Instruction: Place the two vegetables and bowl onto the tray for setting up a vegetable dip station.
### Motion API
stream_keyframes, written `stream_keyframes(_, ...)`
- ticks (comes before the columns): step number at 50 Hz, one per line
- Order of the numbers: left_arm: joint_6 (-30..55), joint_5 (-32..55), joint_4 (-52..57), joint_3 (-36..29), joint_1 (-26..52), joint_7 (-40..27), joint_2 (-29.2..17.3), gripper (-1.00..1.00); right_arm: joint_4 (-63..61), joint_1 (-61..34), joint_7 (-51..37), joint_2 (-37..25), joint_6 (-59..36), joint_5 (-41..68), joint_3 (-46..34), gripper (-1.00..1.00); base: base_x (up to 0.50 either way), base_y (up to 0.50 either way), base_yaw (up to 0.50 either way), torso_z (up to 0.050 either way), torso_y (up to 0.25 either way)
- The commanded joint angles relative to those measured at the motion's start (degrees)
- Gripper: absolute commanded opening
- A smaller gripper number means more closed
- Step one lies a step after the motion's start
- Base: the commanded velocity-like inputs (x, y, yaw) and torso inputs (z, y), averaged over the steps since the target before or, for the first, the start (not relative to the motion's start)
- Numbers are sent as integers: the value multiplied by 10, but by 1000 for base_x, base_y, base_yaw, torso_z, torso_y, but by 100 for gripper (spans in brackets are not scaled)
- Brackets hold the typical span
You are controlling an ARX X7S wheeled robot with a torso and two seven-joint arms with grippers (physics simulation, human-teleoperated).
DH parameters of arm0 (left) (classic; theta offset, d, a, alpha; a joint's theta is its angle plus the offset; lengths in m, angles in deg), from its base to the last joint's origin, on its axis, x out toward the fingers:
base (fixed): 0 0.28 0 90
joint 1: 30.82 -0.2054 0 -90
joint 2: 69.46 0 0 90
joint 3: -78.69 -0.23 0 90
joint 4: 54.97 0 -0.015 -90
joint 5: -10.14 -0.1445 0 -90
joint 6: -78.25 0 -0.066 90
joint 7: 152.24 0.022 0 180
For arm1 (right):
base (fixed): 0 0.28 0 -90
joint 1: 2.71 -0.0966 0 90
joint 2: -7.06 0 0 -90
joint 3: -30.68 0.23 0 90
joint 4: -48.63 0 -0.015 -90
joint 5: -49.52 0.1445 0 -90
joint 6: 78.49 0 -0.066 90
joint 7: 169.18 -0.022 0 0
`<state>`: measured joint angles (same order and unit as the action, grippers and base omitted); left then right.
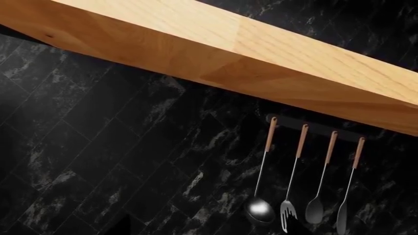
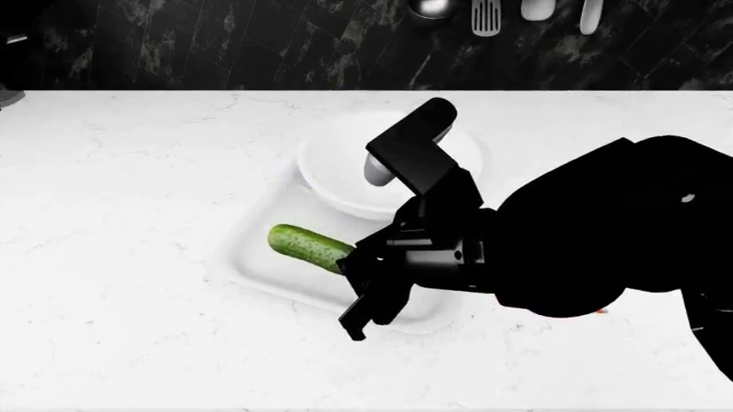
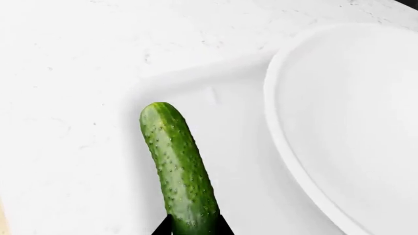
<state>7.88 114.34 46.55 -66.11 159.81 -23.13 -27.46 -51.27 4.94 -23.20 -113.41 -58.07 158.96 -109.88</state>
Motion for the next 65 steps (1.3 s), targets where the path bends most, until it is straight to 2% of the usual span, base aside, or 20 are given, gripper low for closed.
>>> stream_keyframes(1, 2, 0, 0, 2, 0, 0, 1, 100, 5, 0, 9, 0, 1, -16, 2, -100, 0, 0, 0, 0, 0)
stream_keyframes(65, 9, 2, 2, 14, 2, -2, 0, 100, 16, 19, 43, 9, 22, -62, -19, -100, 0, 0, 0, 0, 0)
